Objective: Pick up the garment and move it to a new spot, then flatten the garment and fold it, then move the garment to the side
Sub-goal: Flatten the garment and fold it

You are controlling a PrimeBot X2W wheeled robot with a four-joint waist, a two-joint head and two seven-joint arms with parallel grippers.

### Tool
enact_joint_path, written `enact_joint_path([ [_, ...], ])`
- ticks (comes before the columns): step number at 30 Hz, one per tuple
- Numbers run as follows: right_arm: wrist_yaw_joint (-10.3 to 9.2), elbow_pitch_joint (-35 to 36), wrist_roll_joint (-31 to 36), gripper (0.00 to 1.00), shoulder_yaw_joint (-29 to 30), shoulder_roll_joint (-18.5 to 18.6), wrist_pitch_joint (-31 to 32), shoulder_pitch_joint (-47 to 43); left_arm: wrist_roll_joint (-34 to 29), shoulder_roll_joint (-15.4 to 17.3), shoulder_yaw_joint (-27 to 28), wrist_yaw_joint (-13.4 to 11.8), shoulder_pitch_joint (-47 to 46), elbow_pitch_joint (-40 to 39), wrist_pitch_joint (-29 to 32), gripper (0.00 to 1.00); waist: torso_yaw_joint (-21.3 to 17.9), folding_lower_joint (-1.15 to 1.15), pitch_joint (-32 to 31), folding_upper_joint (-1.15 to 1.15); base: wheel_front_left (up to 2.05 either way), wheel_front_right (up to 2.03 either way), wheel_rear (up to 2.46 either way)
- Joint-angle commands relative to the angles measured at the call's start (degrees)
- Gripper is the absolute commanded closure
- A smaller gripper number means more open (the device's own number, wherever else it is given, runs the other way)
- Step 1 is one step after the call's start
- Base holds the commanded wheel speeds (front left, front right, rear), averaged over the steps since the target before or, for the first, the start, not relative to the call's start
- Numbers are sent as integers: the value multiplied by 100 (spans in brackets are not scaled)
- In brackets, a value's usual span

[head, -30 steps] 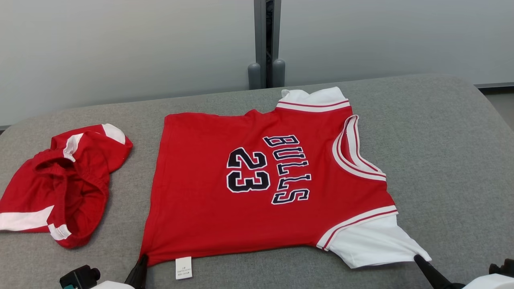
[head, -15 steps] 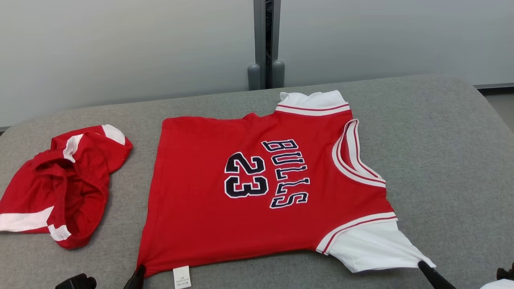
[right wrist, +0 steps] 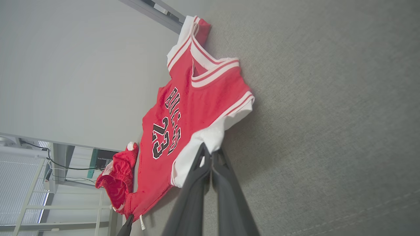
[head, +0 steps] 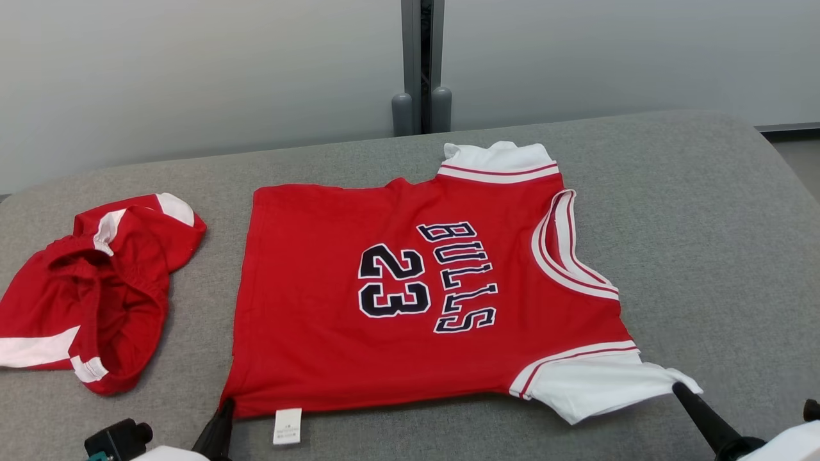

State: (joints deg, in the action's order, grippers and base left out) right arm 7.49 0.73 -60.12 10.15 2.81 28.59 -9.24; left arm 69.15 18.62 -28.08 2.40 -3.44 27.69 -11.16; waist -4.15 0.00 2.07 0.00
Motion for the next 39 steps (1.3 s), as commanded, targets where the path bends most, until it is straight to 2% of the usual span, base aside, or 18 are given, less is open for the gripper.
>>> enact_joint_path([
  [1,3,27,13,100,-4,23,-66,74,29,52,48,-46,-103,-43,-16,100,11,0,10,0,0,0,0],
  [9,3,-106,118,100,-50,22,-271,500,102,173,218,-218,-374,-388,105,100,83,0,118,0,0,0,0],
  [15,4,-419,289,100,-88,23,-357,979,17,200,117,-415,-643,-400,388,100,87,0,282,0,0,0,0],
  [20,4,-709,411,100,-171,23,-396,1380,4,134,-23,-530,-884,-270,663,100,88,0,454,0,0,0,0],
  [28,4,-1182,525,100,-333,25,-510,1980,237,-57,118,-717,-1470,196,975,100,45,0,745,0,0,0,0],
  [39,4,-1815,540,100,-464,24,-738,2685,147,-133,76,-698,-2217,697,1162,100,-20,0,1015,0,0,0,0],
])
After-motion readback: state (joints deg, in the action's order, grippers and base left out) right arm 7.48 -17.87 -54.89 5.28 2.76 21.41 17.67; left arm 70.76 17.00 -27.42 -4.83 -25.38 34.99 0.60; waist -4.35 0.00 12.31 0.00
